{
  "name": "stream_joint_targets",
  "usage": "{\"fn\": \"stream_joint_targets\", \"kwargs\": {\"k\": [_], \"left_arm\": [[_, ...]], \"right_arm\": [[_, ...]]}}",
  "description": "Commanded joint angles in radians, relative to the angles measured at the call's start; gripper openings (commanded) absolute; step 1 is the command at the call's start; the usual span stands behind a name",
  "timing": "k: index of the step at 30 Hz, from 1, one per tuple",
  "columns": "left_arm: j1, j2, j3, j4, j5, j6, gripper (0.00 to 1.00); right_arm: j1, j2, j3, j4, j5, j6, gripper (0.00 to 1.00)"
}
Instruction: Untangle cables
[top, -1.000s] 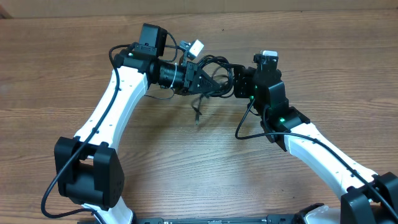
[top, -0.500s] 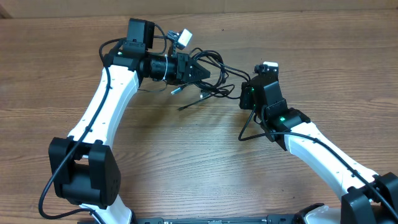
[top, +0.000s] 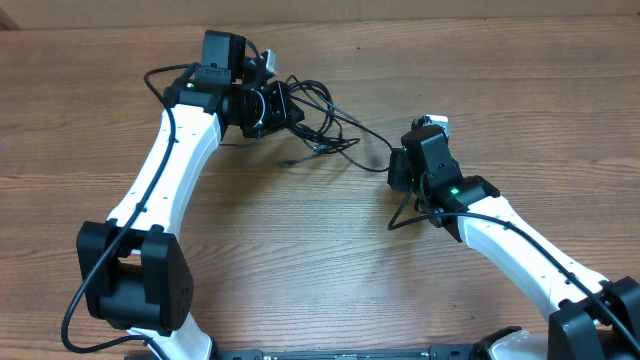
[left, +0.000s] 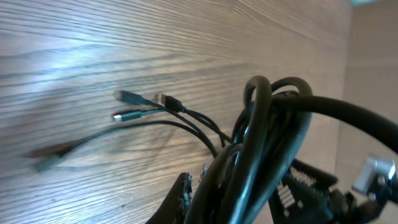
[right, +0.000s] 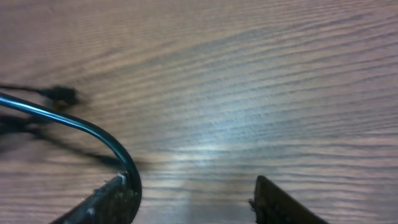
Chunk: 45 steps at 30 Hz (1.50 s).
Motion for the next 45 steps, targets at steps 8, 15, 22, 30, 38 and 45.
{"fn": "stream_joint_targets", "kwargs": {"k": [8, 15, 22, 30, 38, 45], "left_arm": [[0.025, -0.022, 0.016, -0.018, -0.001, 0.055, 0.04], [0.020, -0.022, 0.016, -0.174, 0.194, 0.548, 0.04], [0.017, -0.022, 0.016, -0.194, 0.356, 0.643, 0.04], [0.010, -0.022, 0.016, -0.203, 0.517, 0.713, 0.04], [0.008, -0.022, 0.016, -0.285, 0.513, 0.738, 0.04], [0.006, -0.022, 0.016, -0.325, 0.556, 0.735, 0.06]], "right_arm": [[-0.020, 0.007, -0.010, 0.028, -0.143, 0.106, 0.72], [-0.020, -0.039, -0.008, 0.182, -0.628, -0.053, 0.82], [-0.020, -0.097, -0.008, 0.214, -0.774, -0.119, 0.88], [-0.020, -0.101, -0.008, 0.251, -0.681, -0.222, 0.82], [-0.020, -0.101, -0.008, 0.253, -0.289, -0.260, 0.85], [-0.019, -0.100, -0.008, 0.249, -0.264, -0.352, 0.96]]}}
